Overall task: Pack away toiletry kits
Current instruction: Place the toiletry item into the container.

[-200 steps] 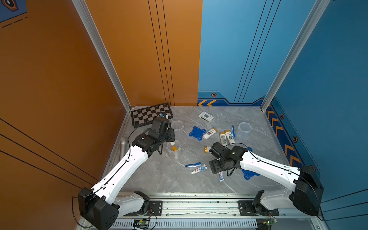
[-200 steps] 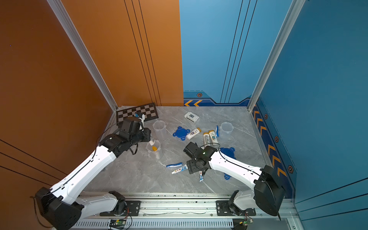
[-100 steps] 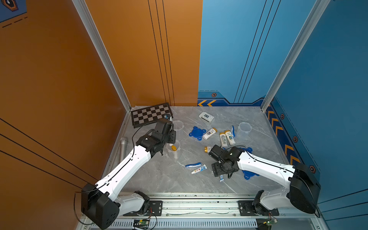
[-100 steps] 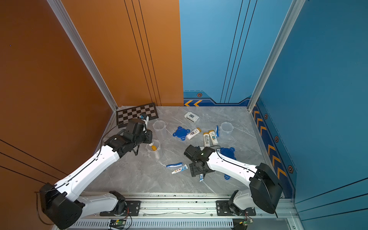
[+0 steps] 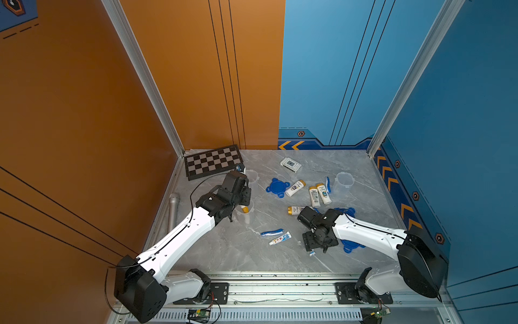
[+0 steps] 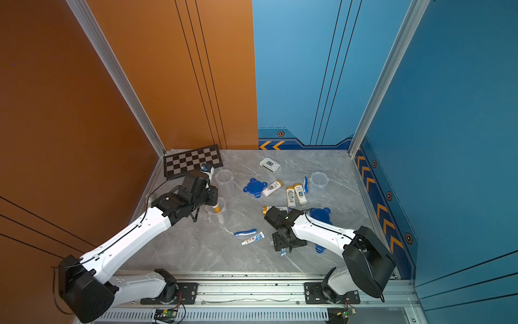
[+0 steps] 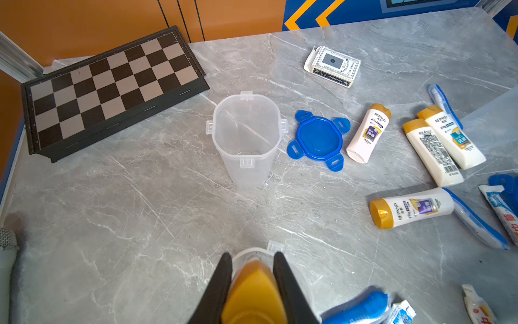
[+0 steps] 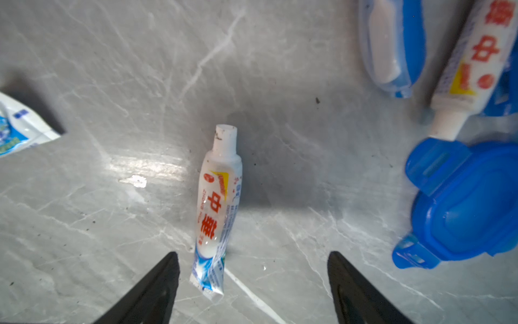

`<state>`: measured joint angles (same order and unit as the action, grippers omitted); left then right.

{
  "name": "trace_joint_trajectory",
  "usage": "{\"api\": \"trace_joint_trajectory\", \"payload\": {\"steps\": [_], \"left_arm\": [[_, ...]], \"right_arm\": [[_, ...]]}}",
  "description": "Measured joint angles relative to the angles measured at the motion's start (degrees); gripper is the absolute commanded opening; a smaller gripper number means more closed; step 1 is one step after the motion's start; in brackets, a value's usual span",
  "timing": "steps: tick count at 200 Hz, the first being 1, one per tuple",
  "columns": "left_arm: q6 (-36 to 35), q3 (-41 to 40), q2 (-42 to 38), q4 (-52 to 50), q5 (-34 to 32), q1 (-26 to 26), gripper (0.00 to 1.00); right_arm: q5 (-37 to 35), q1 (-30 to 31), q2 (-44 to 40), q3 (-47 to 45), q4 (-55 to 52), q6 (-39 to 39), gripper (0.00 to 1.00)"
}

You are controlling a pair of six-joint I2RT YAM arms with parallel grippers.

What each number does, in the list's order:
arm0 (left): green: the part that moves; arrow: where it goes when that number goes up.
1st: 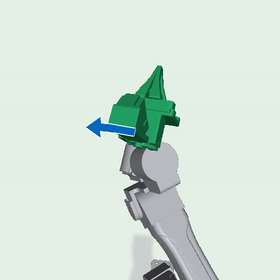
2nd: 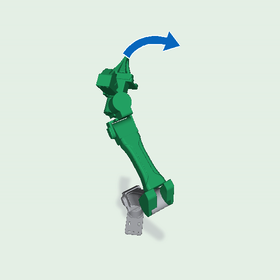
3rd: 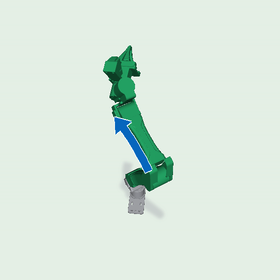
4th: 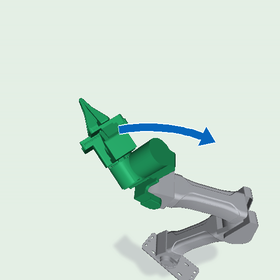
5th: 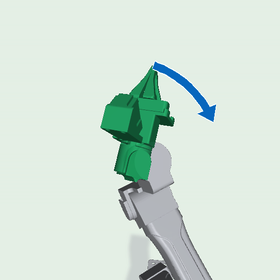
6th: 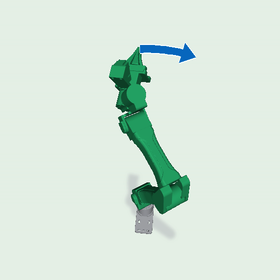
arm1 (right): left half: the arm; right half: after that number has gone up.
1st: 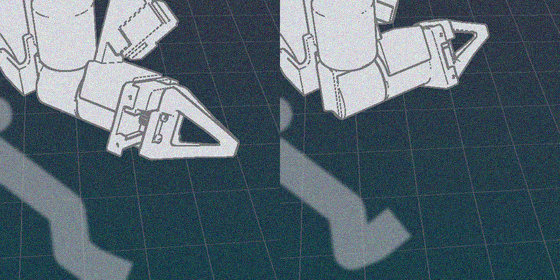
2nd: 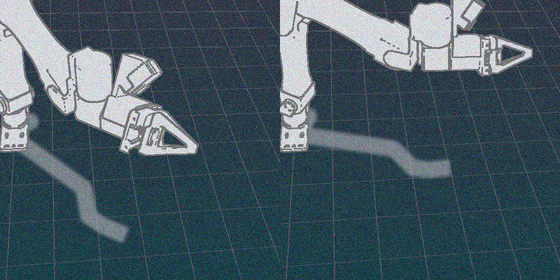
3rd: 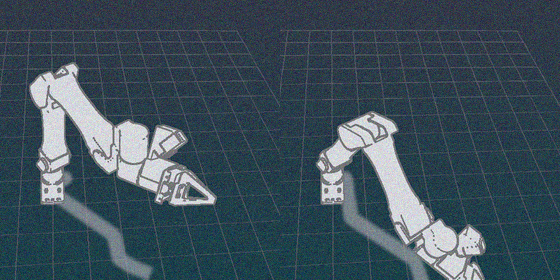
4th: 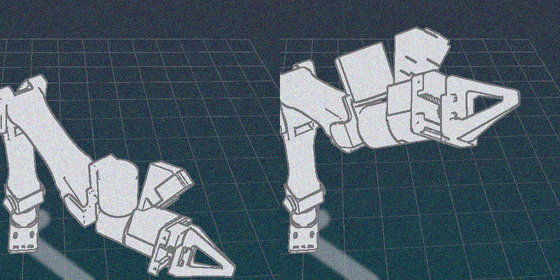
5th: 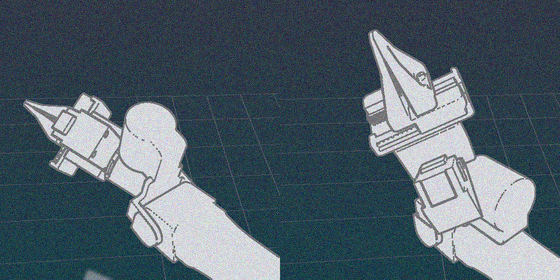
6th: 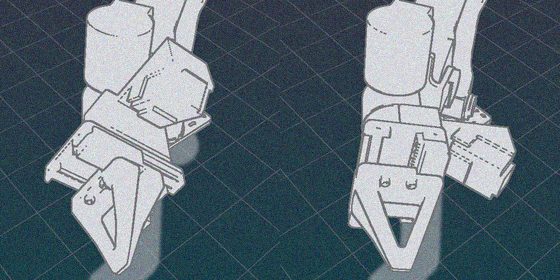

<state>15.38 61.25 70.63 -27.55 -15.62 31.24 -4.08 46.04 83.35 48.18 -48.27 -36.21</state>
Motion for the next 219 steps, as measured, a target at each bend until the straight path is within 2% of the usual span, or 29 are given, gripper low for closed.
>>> {"api": "trace_joint_trajectory", "payload": {"steps": [11,30,53,75,133,219], "left_arm": [[0.0,0.0,0.0,0.0,-0.1,0.2,0.0],[0.0,0.0,0.0,-0.1,-0.1,0.6,0.0],[0.3,0.3,-0.3,-1.0,-0.3,0.9,0.0],[0.5,0.6,-1.5,-3.3,-1.1,1.0,0.0],[1.6,1.4,-3.6,-6.9,-2.5,1.0,0.0],[3.1,-0.1,-0.3,-1.7,-4.5,1.0,0.0]], "right_arm": [[0.5,0.0,0.6,-0.3,1.0,0.2,0.81],[0.9,0.0,1.7,-0.7,2.8,0.2,0.69],[1.3,-0.3,2.6,-1.2,4.5,0.6,0.62],[1.4,-0.8,3.8,-1.2,5.8,0.9,0.51],[3.0,-1.0,4.8,-1.1,7.5,2.0,0.3],[3.8,-1.1,4.5,-1.0,8.6,3.9,0.17]]}}
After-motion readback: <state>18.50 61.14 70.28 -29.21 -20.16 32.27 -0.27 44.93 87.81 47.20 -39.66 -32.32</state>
